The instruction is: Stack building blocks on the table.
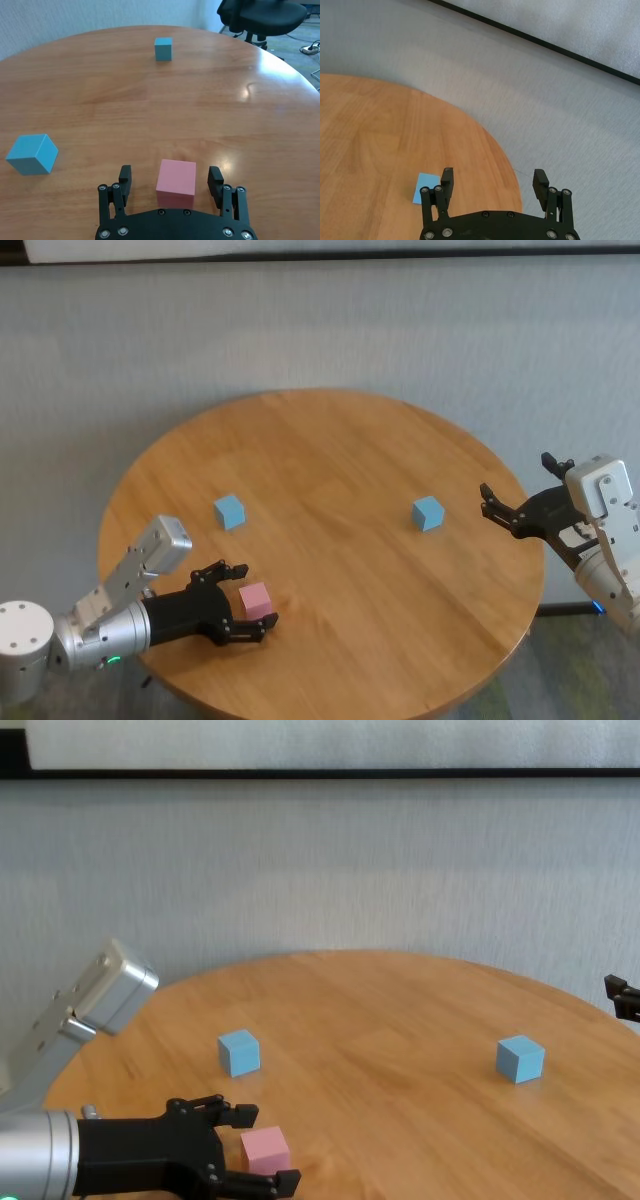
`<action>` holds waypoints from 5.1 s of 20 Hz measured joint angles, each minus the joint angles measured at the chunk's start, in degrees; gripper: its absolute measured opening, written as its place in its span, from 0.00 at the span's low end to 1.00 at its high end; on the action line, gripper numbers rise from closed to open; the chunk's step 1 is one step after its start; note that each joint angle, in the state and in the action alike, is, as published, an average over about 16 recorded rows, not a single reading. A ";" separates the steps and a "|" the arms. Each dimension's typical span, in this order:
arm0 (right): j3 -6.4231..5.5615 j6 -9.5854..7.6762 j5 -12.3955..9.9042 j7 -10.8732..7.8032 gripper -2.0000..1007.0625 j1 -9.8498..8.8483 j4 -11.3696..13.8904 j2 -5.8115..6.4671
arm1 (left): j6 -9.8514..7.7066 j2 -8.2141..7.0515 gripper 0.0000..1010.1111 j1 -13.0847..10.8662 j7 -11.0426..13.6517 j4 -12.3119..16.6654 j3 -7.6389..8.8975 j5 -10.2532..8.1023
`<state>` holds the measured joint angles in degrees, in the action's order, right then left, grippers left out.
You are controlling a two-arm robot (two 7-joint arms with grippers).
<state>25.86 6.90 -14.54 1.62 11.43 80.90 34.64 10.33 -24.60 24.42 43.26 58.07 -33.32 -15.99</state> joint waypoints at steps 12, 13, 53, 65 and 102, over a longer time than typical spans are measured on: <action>0.00 0.00 0.00 0.00 0.99 0.00 0.00 0.00 | -0.07 -0.01 0.68 -0.07 -0.19 0.36 0.11 0.42; 0.00 0.00 0.00 0.00 0.99 0.00 0.00 0.00 | -0.13 -0.04 0.64 -0.10 -0.22 0.43 0.13 0.43; 0.00 0.00 0.00 0.00 0.99 0.00 0.00 0.00 | -2.66 11.36 0.40 11.53 -6.03 -12.12 0.22 5.37; 0.00 0.00 0.00 0.00 0.99 0.00 0.00 0.00 | -1.60 13.94 0.40 12.76 -5.11 -15.65 -0.07 6.60; 0.00 0.00 0.00 0.00 0.99 0.00 0.00 0.00 | -1.63 12.72 0.74 10.12 -4.59 -10.77 1.33 6.03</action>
<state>25.86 6.90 -14.54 1.62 11.44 80.90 34.64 8.71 -11.88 34.54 38.67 47.30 -31.99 -9.96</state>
